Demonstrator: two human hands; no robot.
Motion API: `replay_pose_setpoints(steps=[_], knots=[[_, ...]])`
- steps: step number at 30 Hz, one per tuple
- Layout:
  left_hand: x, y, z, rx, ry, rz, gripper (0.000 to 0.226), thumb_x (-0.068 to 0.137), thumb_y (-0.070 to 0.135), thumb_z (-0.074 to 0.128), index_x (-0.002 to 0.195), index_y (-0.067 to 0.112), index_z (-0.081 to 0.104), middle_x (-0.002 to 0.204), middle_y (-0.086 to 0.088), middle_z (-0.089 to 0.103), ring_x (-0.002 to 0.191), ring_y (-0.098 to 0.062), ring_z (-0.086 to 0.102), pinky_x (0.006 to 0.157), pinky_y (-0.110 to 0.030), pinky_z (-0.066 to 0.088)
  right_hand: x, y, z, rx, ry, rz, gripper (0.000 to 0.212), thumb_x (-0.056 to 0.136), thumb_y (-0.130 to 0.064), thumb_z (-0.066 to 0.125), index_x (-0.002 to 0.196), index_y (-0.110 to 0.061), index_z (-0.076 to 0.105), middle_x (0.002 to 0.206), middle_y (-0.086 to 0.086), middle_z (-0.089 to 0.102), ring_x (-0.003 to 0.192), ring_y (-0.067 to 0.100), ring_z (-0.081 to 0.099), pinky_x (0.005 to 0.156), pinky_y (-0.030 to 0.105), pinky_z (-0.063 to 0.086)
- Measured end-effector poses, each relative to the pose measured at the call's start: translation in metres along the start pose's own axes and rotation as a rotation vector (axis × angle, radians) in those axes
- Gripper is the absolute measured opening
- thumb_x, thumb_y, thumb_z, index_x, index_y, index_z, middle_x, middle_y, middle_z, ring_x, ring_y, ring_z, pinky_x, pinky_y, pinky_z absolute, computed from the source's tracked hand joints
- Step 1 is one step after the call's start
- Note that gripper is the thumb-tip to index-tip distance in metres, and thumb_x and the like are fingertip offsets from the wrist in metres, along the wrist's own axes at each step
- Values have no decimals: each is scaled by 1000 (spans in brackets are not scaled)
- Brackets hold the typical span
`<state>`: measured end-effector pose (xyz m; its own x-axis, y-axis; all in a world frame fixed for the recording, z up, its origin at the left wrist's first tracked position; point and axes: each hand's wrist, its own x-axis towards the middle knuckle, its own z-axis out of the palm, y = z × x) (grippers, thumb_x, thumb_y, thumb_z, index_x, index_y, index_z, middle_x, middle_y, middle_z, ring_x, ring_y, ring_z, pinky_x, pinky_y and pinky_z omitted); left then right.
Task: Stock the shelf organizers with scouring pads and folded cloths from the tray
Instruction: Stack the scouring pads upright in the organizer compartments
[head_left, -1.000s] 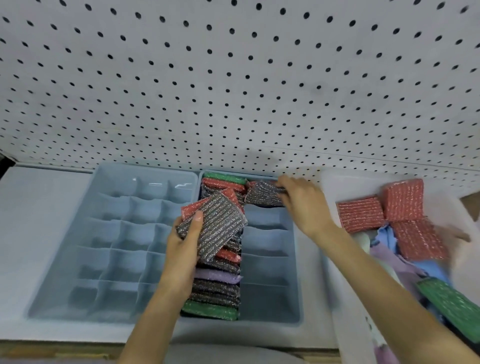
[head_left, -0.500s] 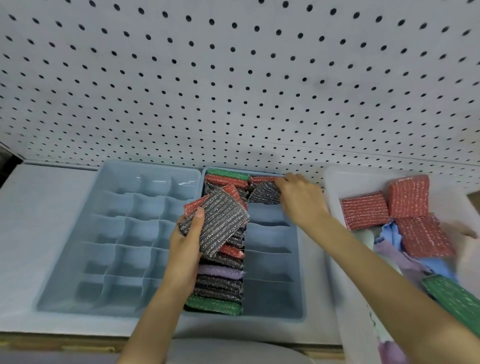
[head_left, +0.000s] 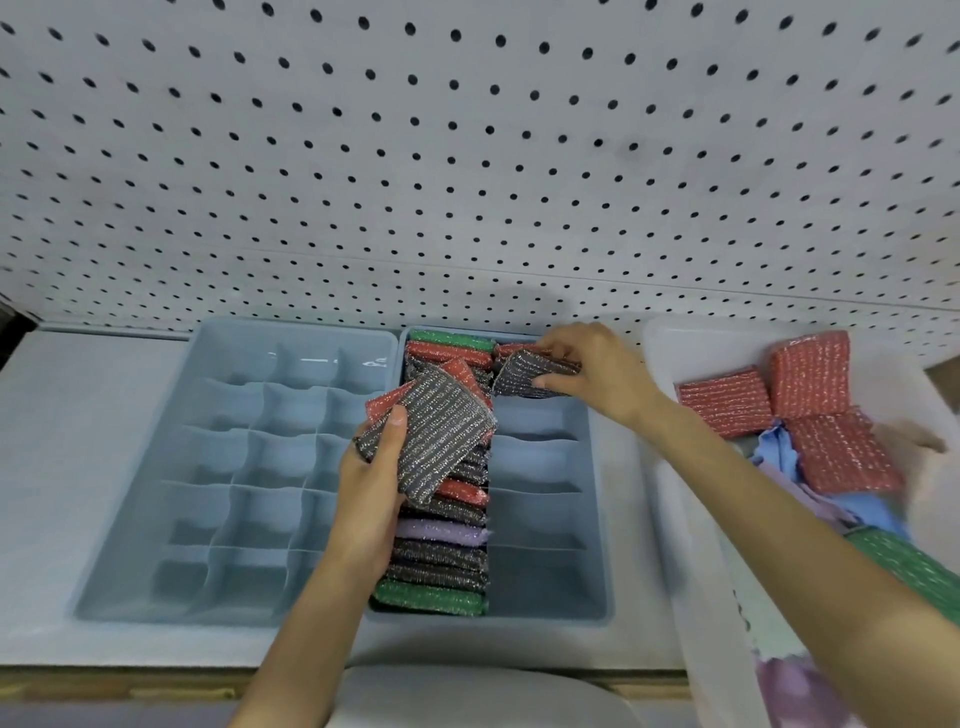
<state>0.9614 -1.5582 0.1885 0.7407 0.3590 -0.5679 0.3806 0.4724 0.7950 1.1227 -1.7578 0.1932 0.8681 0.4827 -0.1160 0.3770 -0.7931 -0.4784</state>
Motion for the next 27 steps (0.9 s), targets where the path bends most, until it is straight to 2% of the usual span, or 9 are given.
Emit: replay_pose_setpoints(steps=[4,7,10,16,20,27], knots=[[-1,0,2,-13,5,2,21,90,41,57,104,27,63,100,8,74,97,-12,68,87,-34,51,1,-7,21,-78,33,-60,38,78,-33,75,109,-14,64,107,1,63,102,23,53,80,32,41],[-2,2,2,-35,-6,4,27,90,40,57,110,22,63,102,3,74,95,-13,70,79,-30,52,5,-10,26,-172,111,-43,35,82,-34,71,109,-13,62,109,1,63,103,22,54,75,30,39],[-2,2,0,-44,-4,6,28,90,39,57,111,22,63,103,3,74,96,-14,69,80,-30,52,6,-15,25,-288,141,-74,32,84,-34,69,105,-12,61,106,2,63,100,23,56,70,27,32],[-2,2,2,-58,-7,8,32,91,38,57,115,18,62,103,1,74,96,-15,70,81,-31,53,3,-16,29,-364,190,-58,26,84,-29,69,98,-9,59,98,6,62,92,26,57,62,29,36],[-1,1,2,-58,-3,3,28,91,39,57,112,20,62,101,3,74,93,-13,70,75,-26,52,6,-21,36,-360,143,-12,25,87,-26,65,103,-8,57,104,6,60,97,26,56,65,32,39],[-1,2,2,-72,-8,2,31,91,38,57,114,18,62,102,1,74,92,-13,70,75,-26,52,7,-19,30,-364,127,-3,25,87,-29,65,102,-9,57,102,5,60,96,25,56,66,29,37]])
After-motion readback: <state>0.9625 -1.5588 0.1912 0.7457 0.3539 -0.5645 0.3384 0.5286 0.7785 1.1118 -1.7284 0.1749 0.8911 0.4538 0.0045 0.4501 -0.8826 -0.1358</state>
